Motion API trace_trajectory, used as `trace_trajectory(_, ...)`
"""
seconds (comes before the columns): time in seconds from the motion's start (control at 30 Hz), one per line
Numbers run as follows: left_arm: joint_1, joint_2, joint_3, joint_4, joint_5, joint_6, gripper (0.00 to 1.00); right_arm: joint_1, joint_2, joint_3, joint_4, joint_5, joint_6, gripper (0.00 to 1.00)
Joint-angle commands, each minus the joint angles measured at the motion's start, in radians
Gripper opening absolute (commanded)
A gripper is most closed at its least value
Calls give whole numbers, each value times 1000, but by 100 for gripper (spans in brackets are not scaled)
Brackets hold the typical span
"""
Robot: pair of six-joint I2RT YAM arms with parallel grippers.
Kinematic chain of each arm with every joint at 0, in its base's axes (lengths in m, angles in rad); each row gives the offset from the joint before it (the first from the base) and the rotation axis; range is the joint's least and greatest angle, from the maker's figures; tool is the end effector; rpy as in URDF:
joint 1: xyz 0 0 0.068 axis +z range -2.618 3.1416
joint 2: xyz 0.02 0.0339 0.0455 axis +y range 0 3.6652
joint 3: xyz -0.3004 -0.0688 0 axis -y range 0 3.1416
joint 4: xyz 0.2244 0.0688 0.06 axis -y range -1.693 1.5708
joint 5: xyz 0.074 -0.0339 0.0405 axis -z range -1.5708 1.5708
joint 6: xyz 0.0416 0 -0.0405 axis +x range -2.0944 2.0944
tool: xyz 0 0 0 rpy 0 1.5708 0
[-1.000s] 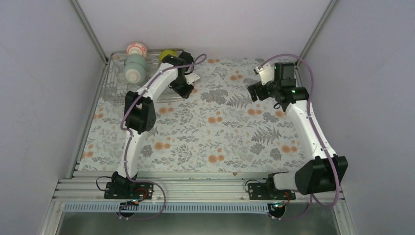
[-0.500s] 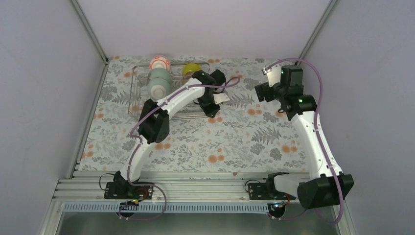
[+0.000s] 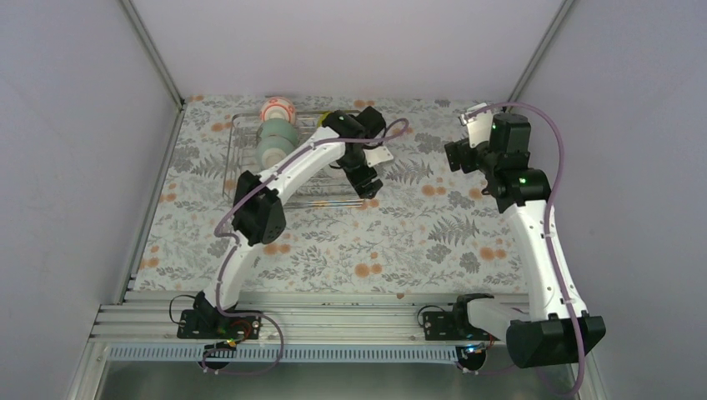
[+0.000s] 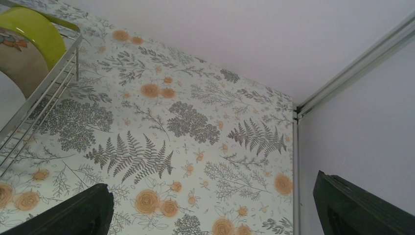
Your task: Unload the bowls from the dish rack
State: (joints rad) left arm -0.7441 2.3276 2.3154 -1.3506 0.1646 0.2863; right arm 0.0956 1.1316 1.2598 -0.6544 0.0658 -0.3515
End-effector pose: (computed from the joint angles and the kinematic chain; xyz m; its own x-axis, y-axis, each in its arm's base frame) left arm 0.3449 -0.3268 0.2766 -0.4948 0.8342 -0.2434 0.8681 0.4871 -0.0955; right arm 0.2064 0.0170 0.4156 -0.4561 -0.3889 -0.8005 -0.2084 0.9211 -0.3287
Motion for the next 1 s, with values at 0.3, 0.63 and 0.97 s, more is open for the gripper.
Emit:
trace_trajectory(0.3, 141, -310, 96, -4, -330, 42, 100, -5, 63, 44, -135, -388, -199, 100)
trace_trajectory(0.63, 429, -718, -315, 456, -429, 18, 100, 154, 413, 347, -295, -514, -335, 100)
trace_trajectory(0.97, 492, -862, -621, 604, -402, 62, 100, 299, 848, 784, -563, -650, -441, 100)
